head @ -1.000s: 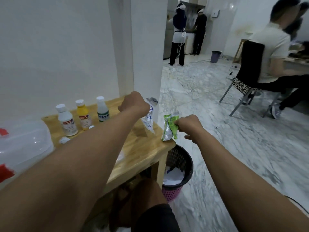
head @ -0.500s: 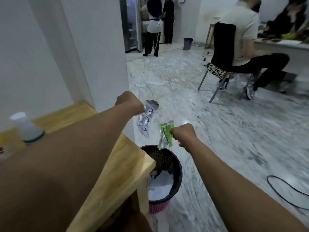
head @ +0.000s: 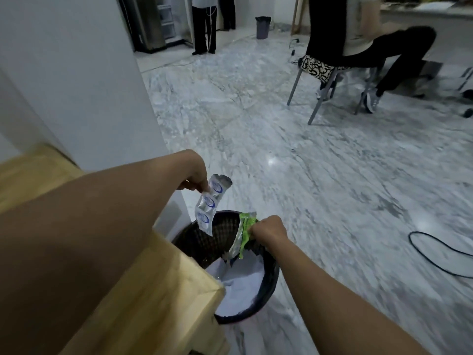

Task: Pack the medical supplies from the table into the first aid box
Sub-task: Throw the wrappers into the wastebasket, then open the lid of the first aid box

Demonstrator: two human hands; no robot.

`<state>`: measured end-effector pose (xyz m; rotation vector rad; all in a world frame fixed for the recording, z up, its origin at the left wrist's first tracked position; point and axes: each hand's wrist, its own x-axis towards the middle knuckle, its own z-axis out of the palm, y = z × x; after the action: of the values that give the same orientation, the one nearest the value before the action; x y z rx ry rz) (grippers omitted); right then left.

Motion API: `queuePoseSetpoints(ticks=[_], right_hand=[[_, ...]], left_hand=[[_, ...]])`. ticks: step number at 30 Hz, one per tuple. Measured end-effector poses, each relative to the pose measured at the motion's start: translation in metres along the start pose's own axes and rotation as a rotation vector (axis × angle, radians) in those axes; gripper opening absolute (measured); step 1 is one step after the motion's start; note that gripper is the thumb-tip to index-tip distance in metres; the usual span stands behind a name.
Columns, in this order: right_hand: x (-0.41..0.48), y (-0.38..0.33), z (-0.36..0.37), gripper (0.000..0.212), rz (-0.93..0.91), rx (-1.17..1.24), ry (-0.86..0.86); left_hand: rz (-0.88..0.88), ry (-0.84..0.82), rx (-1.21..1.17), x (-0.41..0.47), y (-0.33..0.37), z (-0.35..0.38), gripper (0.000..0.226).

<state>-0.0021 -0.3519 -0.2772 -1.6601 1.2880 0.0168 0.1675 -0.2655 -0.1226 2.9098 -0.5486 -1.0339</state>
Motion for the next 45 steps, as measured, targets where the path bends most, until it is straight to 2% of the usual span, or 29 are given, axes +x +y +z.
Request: queuePoseSetpoints(ticks=[6,9,12,15,18,22,24,26,36,40,45], right_hand=[[0.014,0.004,0.017,0.034,0.035,-0.039,-0.035],[0.017,0.005,0.015,0.036,0.007,-0.086,-0.026],[0.011,-0.002,0.006,0.035,-0.067,-0.134,-0.005],[-0.005,-0.023,-0.011,0.034,-0.175,-0.193,0.015],[-0.031,-0.048,-0.033,0.035,-0.322,-0.266,0.022],[-0.081,-0.085,-0.063,0.025,-0.506,-0.409,0.039],[-0.110,-0.102,-0.076,0.041,-0.587,-0.451,0.042],[-0.141,-0.118,-0.087,0.047,-0.667,-0.481,0.055],[-0.303,-0.166,-0.099,0.053,-0.977,-0.554,0.080],[-0.362,-0.169,-0.084,0.055,-1.069,-0.562,0.049],[-0.435,-0.165,-0.050,0.055,-1.228,-0.595,0.006]], left_hand=[[-0.027,-0.136,0.115,0.019,0.006,0.007,0.018],[-0.004,-0.149,0.073,0.017,0.004,0.008,0.007],[0.032,-0.120,-0.006,0.008,0.002,0.008,0.010],[0.181,0.019,-0.084,-0.008,0.000,0.004,0.029],[0.329,0.265,0.027,-0.041,-0.005,-0.003,0.042],[0.377,0.471,0.187,-0.095,-0.030,-0.014,0.050],[0.374,0.538,0.226,-0.122,-0.046,-0.020,0.052],[0.358,0.596,0.235,-0.152,-0.063,-0.024,0.053],[0.196,0.816,0.243,-0.331,-0.164,-0.030,0.049],[0.138,0.914,0.252,-0.397,-0.204,-0.024,0.047],[0.018,0.985,0.149,-0.460,-0.264,0.006,0.045]])
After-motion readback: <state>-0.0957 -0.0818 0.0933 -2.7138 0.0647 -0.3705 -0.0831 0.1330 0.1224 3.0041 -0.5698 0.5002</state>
